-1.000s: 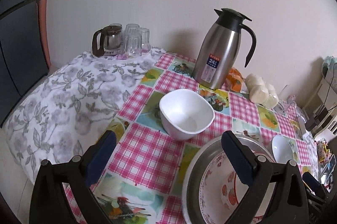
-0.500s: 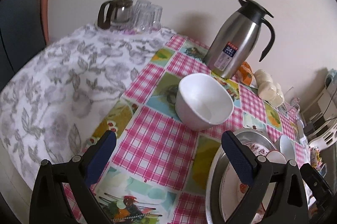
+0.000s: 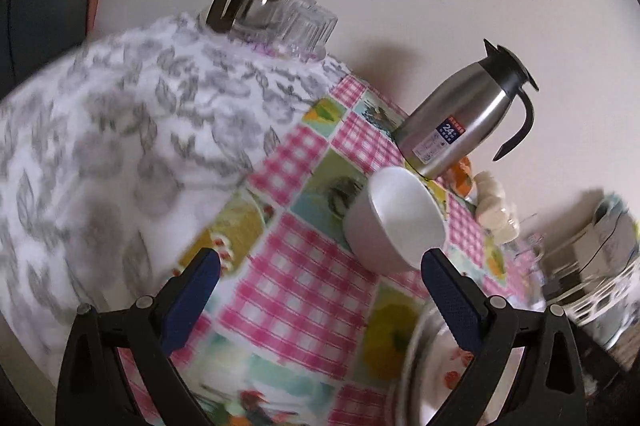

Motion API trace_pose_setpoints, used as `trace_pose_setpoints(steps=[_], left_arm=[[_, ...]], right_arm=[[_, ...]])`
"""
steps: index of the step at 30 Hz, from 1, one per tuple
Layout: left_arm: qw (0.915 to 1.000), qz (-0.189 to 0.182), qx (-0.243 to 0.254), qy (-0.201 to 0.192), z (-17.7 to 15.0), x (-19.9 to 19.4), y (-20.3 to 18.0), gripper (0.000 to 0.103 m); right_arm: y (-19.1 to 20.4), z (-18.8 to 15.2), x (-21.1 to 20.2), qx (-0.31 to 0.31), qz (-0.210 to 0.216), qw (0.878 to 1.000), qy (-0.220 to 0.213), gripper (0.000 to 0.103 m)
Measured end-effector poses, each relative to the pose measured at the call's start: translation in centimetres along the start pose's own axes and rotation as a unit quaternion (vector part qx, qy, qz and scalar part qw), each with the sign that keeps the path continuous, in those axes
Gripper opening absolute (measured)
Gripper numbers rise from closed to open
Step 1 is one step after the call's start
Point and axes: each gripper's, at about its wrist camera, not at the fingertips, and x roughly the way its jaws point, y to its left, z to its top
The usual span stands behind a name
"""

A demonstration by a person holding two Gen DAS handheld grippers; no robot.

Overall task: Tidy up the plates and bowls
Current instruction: 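Move both tools toward the white square bowl beside the basin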

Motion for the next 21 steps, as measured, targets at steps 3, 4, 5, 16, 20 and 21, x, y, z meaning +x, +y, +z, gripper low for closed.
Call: trace_pose_setpoints(steps=[3, 4, 5, 16, 20, 21], left_arm=[[0.9994, 0.005, 0.030, 0.013, 1.1, 0.5, 0.0, 0.101], [0.9993, 0.002, 0.034, 0.017, 1.4, 0.6, 0.1, 0.101], [0.9992, -0.002, 0.035, 0.020, 1.8, 0.8, 0.2, 0.101], [0.9898, 0.004, 0.109, 0.091, 4.8, 4.0, -1.7, 0.100], [0.9889, -0.015, 0.094, 0.114, 5.9, 5.1, -1.9, 0.100], [0.9885, -0.023, 0.084, 0.124, 6.2, 5.6, -1.8, 0.100]], right_arm=[[1.2, 1.1, 0.7, -0.011, 0.000, 1.000, 0.001, 0.103], [1.5, 1.4, 1.0, -0.013, 0.000, 1.000, 0.003, 0.103], [1.8, 1.7, 1.4, -0.015, -0.001, 1.000, 0.007, 0.103], [3.2, 5.2, 4.7, -0.016, -0.023, 0.998, 0.054, 0.103], [3.5, 6.2, 6.0, -0.010, -0.027, 0.997, 0.068, 0.101], [3.6, 6.4, 6.4, -0.009, -0.028, 0.997, 0.070, 0.098]])
